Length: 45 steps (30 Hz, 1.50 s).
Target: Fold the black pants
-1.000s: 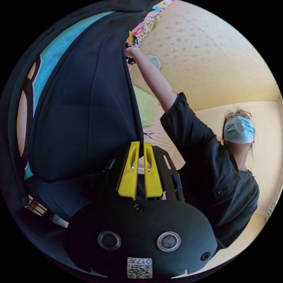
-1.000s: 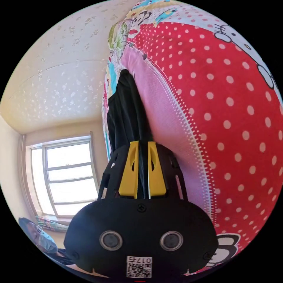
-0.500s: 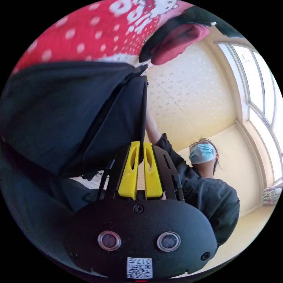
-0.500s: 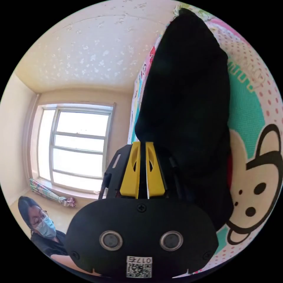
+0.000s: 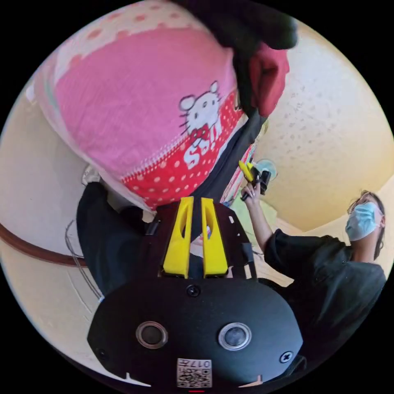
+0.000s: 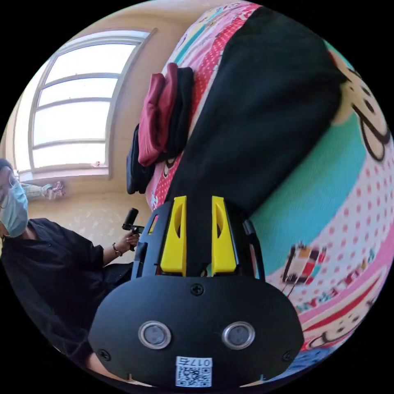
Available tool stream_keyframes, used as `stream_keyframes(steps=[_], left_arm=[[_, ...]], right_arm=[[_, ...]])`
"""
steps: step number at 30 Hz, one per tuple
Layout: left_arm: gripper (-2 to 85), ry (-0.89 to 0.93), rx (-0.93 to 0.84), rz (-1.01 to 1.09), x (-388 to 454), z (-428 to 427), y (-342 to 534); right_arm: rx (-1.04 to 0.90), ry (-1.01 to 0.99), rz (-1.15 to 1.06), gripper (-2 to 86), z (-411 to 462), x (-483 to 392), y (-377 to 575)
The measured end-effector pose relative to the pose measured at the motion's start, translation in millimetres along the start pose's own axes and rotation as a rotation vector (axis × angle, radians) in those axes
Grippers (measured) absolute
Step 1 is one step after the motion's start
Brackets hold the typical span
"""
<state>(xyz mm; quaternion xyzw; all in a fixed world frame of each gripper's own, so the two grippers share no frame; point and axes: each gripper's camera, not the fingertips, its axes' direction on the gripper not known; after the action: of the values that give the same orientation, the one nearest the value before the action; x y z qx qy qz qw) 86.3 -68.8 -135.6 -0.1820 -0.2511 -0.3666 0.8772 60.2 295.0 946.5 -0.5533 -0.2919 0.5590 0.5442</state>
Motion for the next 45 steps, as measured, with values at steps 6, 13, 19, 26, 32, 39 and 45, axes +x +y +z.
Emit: stream_keyframes(steps=[6,13,19,26,32,39,45], left_arm=[[11.0,-0.165,-0.227,0.259,47.6,70.3,-50.7],[5.1,-0.225,-0.635,0.325,47.2,184.9,-4.3],[5.3,-0.416,-1.07,0.401,34.2,278.1,112.0],[7.1,-0.469,-0.832,0.572,59.5,290.3,105.2],[10.9,-0.359,-0.377,0.488,72.8,251.7,23.0],[9.0,-0.155,-0.456,0.438,41.0,297.9,-4.5],[5.4,-0.034,-0.398,0.43,6.9,327.7,47.8]], right_arm=[[0.094,-0.123,0.316,15.3,93.1,11.2,183.7],[-0.017,-0.292,0.308,4.7,140.9,-14.2,233.0],[-0.323,0.032,0.262,4.7,137.8,-23.5,321.5],[0.022,-0.114,0.377,9.5,91.1,44.9,327.4],[0.314,-0.247,0.265,13.6,44.7,104.3,230.9],[0.177,-0.319,0.173,14.1,69.7,115.8,159.0],[0.034,-0.495,0.084,10.8,128.3,88.2,196.3]])
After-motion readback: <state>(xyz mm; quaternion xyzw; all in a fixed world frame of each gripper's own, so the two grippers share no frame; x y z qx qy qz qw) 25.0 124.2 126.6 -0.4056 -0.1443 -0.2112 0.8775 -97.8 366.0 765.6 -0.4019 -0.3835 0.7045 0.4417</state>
